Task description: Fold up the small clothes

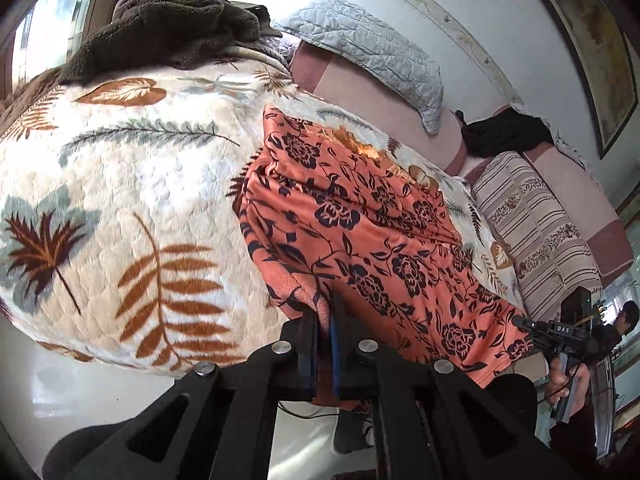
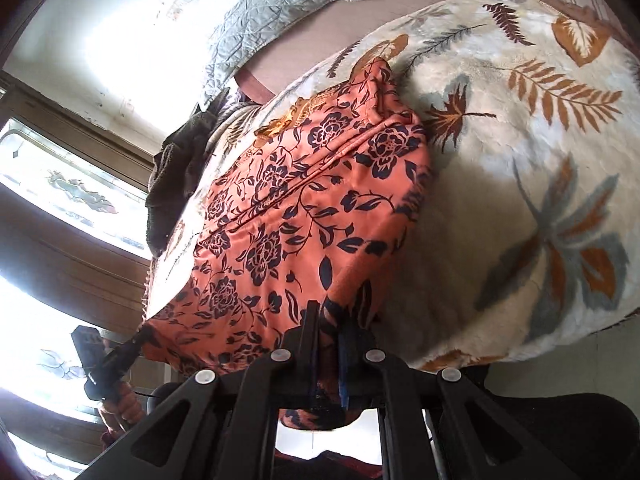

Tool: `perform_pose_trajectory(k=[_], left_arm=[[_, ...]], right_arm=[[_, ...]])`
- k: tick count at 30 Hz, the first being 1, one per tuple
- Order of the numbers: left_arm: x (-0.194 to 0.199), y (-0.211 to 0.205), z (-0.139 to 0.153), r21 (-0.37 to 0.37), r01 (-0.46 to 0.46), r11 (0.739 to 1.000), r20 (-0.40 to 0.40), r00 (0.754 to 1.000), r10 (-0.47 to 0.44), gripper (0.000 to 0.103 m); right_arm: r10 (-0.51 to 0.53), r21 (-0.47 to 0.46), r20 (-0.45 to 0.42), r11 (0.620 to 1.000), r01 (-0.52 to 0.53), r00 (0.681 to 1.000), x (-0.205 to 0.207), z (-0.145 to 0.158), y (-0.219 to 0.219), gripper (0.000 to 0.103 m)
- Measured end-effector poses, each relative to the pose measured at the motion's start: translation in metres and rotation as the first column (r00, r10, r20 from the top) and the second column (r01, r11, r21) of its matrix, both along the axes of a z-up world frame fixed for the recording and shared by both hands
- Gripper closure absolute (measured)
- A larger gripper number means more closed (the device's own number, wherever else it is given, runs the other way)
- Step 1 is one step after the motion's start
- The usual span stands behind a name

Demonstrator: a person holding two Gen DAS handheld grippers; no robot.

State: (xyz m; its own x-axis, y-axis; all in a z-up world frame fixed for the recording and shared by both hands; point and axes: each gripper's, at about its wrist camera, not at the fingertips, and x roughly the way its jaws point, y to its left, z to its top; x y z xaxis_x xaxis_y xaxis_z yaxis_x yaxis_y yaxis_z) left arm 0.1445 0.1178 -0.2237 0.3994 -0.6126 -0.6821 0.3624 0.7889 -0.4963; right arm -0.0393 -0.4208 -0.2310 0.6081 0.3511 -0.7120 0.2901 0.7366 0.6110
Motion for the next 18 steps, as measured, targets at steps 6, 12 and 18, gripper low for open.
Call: perform_pose_trajectory(k=[6,12,18], left_arm=[[0.012,-0.016,-0.05,0.114,0.022,0.993,-0.115,0.993,-0.008,0.098],[0.007,-0.006,-0.075,0.173,-0.017,0.985,-0.173,0.984,0.048,0.062],[0.009,-0.007,-0.08,0.202,-0.019,0.979,-0.176,0.983,0.056,0.037]], right_arm=[[-0.024,0.043,-0.155,0.999,0.031,0.988,0.025,-0.057,0.0,0.095],[-0.049,-0.003,-0.225,0.999,0.05,0.973,0.026,-0.072,-0.005,0.084],[-0.093,-0.055,-0.233,0.995,0.082,0.968,0.026,-0.088,-0.007,0.028]])
